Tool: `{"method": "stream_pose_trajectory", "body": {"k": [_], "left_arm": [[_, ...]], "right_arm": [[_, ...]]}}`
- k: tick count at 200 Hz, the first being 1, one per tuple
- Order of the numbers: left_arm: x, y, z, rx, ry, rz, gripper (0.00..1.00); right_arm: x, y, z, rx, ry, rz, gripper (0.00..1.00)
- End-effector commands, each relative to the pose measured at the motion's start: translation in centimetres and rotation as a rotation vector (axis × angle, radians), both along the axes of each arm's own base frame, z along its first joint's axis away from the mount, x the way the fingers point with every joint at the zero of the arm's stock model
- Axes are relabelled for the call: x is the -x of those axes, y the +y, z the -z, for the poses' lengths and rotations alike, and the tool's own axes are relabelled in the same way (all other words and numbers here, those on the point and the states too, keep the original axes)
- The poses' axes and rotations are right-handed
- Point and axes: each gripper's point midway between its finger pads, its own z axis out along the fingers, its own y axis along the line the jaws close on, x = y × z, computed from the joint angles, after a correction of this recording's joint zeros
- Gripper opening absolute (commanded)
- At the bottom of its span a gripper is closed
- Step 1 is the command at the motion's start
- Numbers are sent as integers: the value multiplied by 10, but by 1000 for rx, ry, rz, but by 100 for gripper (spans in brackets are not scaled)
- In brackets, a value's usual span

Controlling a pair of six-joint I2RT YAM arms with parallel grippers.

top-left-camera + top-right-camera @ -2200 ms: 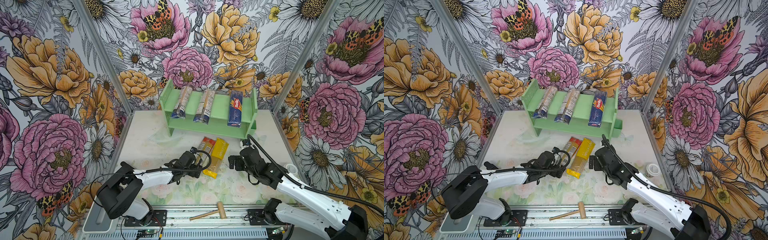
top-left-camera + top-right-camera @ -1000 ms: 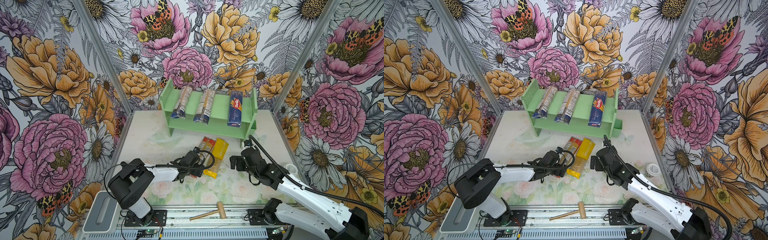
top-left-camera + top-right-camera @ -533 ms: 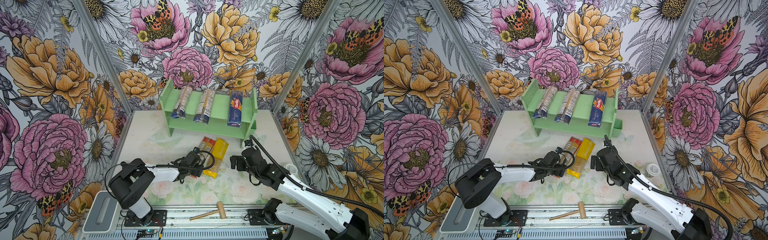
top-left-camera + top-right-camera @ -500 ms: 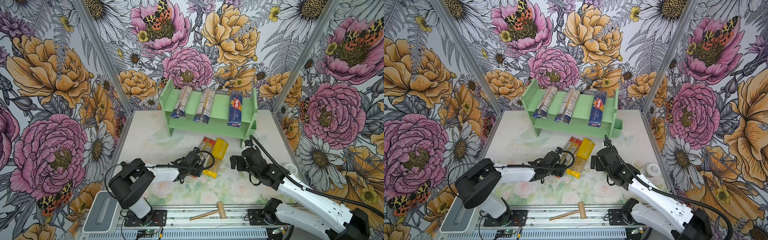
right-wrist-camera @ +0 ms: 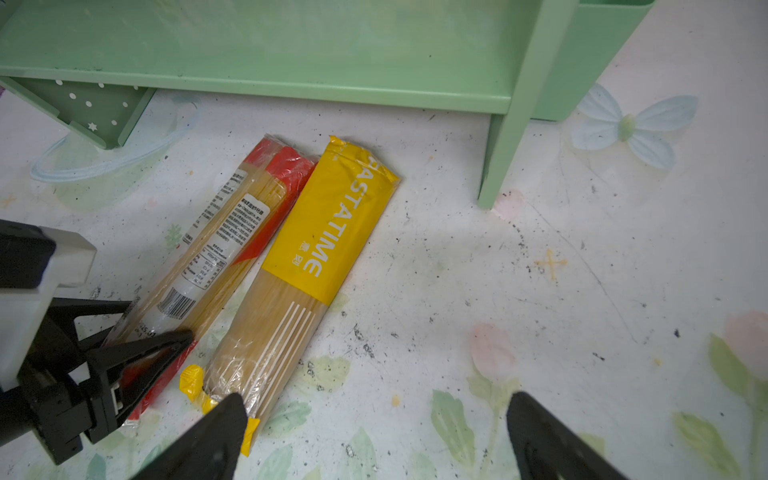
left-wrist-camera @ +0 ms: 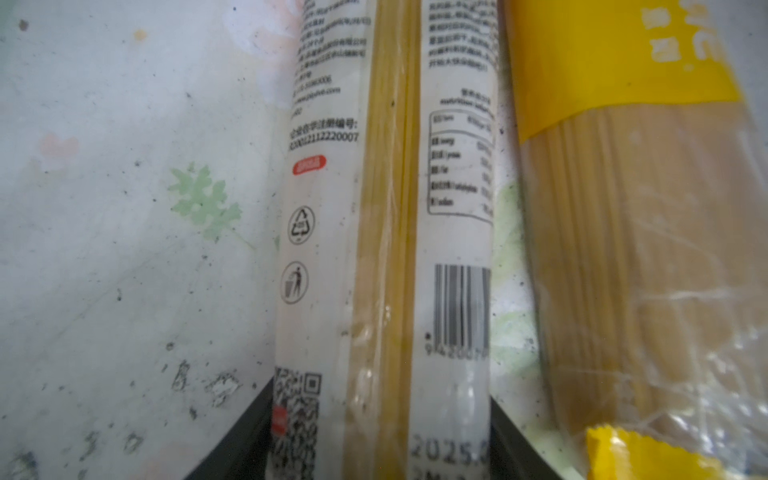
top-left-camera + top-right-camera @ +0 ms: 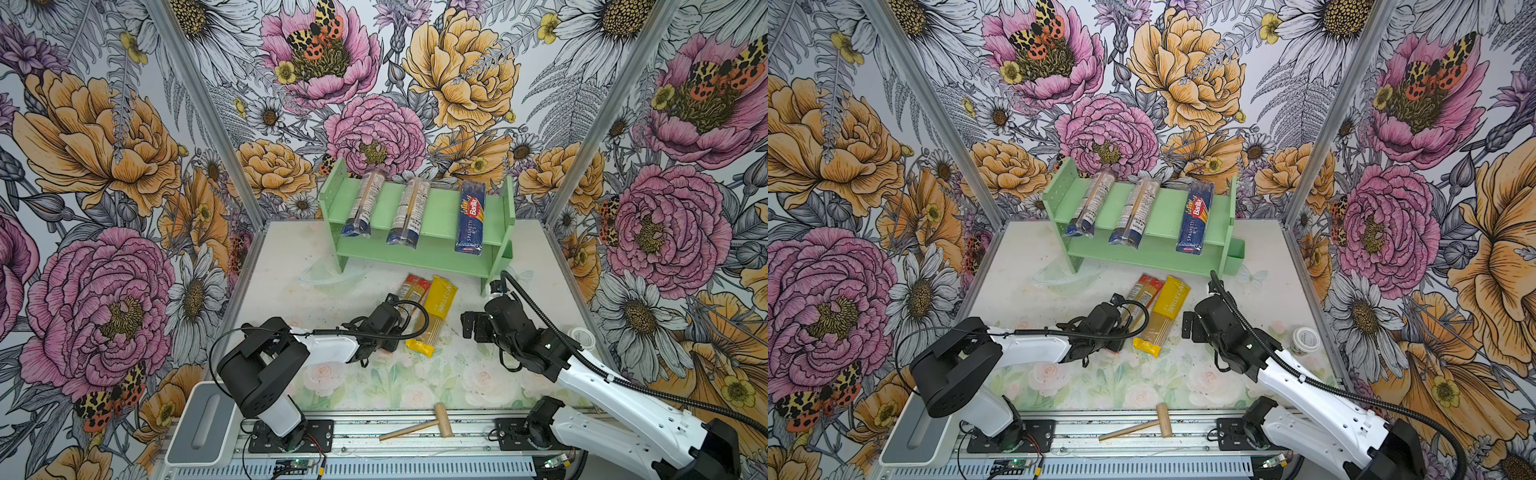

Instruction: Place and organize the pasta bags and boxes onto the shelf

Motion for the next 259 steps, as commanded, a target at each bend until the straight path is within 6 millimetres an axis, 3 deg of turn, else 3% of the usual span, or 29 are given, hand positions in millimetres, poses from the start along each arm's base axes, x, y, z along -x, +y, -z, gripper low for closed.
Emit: {"method": "stream_pose_trajectory", "body": {"k": [1, 77, 174, 233, 259], "left_arm": [[9, 15, 19, -71, 54, -38, 56], [9, 21, 12, -44, 28, -78, 33], [10, 31, 3, -17, 11, -141, 17], [13, 36, 0, -3, 2, -160, 1], [13, 38, -7, 5, -13, -163, 0]], "right_arm": [[-2, -4, -4, 2, -20, 16, 100], [-1, -4, -3, -2, -18, 17, 99], [-1, -5, -2, 0, -17, 20, 100], [-1, -4, -3, -8, -16, 18, 100], [0, -4, -3, -14, -15, 21, 99]]}}
